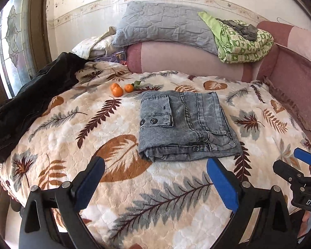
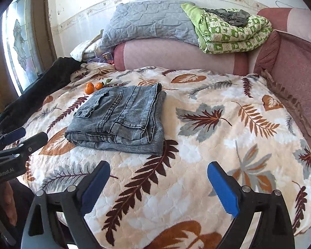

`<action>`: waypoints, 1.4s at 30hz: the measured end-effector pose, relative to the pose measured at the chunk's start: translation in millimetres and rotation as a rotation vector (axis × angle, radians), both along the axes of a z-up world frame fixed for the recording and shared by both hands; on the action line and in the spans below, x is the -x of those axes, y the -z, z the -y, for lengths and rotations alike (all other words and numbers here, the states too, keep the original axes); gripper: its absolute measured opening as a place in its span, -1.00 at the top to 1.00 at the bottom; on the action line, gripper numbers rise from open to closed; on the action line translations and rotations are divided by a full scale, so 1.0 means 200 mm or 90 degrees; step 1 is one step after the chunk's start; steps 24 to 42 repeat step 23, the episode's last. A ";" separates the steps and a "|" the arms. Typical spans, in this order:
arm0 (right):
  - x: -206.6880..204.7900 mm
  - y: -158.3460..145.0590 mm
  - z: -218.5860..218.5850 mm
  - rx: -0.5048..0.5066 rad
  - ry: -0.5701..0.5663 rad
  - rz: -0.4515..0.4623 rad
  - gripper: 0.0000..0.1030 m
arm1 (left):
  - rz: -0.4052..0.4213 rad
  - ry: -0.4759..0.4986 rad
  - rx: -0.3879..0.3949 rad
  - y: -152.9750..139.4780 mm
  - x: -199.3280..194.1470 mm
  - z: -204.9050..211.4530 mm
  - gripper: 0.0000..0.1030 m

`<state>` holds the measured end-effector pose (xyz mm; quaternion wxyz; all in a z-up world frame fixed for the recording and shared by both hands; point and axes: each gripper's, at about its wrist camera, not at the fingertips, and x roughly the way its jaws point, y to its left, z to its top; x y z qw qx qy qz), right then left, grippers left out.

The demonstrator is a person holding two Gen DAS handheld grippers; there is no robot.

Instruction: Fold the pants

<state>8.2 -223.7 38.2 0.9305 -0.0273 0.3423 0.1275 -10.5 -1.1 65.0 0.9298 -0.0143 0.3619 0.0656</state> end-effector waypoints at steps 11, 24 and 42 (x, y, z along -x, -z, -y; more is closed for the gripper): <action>0.01 0.04 -0.10 0.004 -0.020 0.015 -0.88 | -0.014 0.022 -0.017 0.04 -0.06 0.03 -0.92; -0.11 0.07 -0.22 0.042 -0.023 0.029 -0.88 | -0.005 0.046 0.037 0.07 -0.26 -0.06 -0.96; -0.11 0.07 -0.22 0.042 -0.023 0.029 -0.88 | -0.005 0.046 0.037 0.07 -0.26 -0.06 -0.96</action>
